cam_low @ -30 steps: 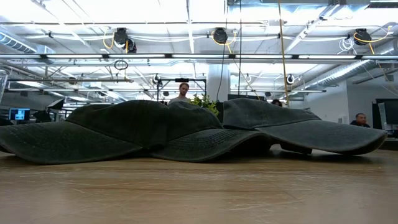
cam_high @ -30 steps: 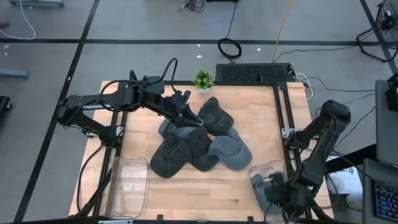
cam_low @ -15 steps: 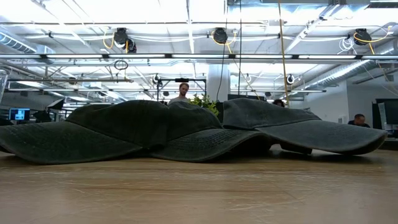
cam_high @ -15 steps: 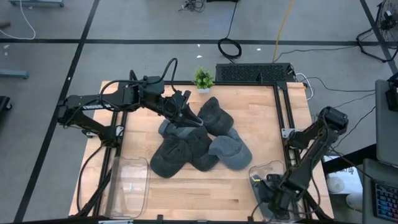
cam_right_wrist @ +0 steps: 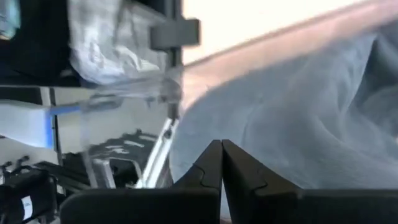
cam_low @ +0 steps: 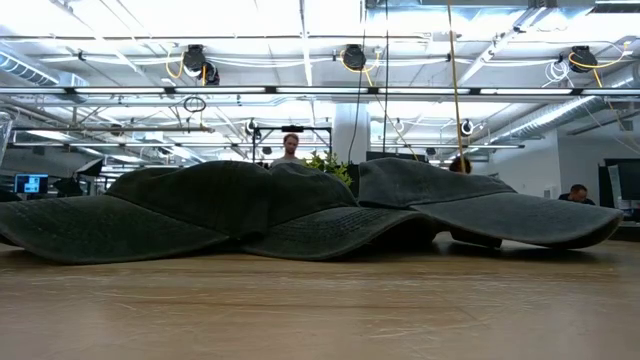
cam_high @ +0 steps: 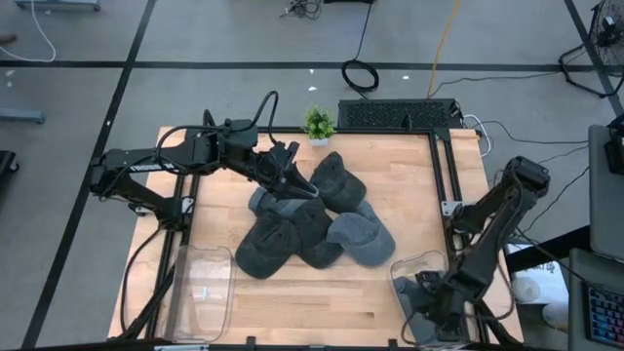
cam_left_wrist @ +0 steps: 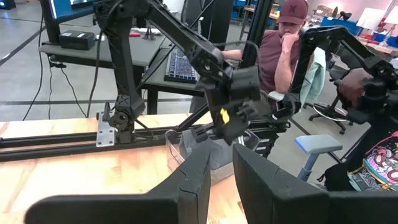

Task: Pick & Place hat
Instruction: Put the top gray cap into the right transparent bin, then put the bottom gray cap into the right transparent bin

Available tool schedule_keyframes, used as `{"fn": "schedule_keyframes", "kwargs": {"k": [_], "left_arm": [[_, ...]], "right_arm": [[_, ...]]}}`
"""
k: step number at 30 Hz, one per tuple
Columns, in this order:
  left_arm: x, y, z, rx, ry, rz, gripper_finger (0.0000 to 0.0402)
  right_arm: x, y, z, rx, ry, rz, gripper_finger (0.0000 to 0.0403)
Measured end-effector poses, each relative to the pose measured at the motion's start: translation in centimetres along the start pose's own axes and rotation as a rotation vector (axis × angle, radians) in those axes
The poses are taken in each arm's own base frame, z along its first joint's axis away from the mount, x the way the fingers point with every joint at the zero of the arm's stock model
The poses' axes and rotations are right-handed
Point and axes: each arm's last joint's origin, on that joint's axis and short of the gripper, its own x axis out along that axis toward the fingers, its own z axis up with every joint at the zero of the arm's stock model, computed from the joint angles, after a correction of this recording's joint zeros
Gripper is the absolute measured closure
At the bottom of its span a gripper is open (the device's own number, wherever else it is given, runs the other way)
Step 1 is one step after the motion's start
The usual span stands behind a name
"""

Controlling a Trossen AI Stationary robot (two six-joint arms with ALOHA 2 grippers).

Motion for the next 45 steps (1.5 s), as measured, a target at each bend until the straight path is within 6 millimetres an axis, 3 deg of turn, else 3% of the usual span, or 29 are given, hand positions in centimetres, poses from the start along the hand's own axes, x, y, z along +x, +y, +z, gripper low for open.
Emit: {"fn": "schedule_keyframes", "kwargs": {"k": [7,11,14,20,25,30,33,38,45], "left_arm": [[0.0,0.0,0.0,0.0,0.0,0.0,0.0325],[0.0,0.0,0.0,0.0,0.0,0.0,0.0325],[0.0,0.0,0.0,0.0,0.0,0.0,0.0325],[0.0,0.0,0.0,0.0,0.0,0.0,0.0325],[0.0,0.0,0.0,0.0,0.0,0.0,0.0325],[0.0,0.0,0.0,0.0,0.0,0.0,0.0325],[0.0,0.0,0.0,0.0,0.0,0.0,0.0325],[0.0,0.0,0.0,0.0,0.0,0.0,0.0325],[0.0,0.0,0.0,0.0,0.0,0.0,0.0325]], "right_arm": [[-3.4,0.1,0.2,-0.237,-0.268,-0.008,0.0403],[-5.9,-1.3,2.0,-0.307,-0.539,-0.18,0.0402],[-7.4,-2.9,3.6,-0.328,-0.616,-0.268,0.0385],[-9.0,-5.9,7.2,-0.436,-0.668,-0.411,0.0286],[-10.1,-10.1,10.8,-0.435,-0.685,-0.554,0.0192],[-10.7,-16.4,13.1,-0.249,-0.576,-0.533,0.014],[-10.7,-19.1,13.6,-0.162,-0.517,-0.415,0.0126],[-9.6,-20.7,15.2,-0.242,-0.509,-0.197,0.0127],[-7.2,-23.2,17.5,-0.292,-0.527,-0.181,0.0129]]}}
